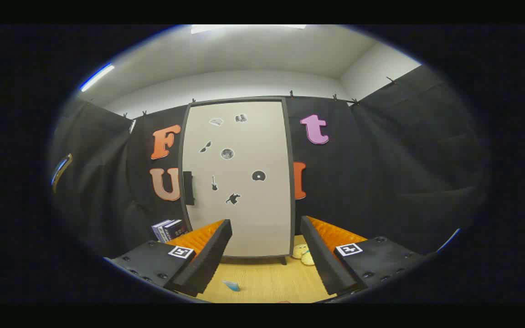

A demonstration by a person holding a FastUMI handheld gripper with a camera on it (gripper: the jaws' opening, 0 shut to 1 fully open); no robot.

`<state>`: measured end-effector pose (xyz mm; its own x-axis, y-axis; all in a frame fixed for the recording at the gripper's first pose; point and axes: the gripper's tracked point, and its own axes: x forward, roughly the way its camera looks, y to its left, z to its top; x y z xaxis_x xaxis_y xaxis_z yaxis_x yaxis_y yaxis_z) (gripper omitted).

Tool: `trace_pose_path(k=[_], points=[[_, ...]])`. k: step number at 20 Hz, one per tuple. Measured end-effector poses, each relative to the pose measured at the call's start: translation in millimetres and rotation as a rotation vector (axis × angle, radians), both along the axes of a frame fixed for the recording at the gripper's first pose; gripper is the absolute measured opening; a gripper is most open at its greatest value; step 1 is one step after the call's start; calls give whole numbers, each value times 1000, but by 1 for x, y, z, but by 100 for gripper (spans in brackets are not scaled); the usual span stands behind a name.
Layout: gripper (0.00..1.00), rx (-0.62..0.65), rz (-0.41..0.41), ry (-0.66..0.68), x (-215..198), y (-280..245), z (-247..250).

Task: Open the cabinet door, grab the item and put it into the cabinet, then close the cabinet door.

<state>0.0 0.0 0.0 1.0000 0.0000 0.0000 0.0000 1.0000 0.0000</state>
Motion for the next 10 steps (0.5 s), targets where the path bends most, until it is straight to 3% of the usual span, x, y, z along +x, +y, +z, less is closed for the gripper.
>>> trace_pose_path(k=[10], points=[[98, -22, -105, -23, 9, 49, 8]])
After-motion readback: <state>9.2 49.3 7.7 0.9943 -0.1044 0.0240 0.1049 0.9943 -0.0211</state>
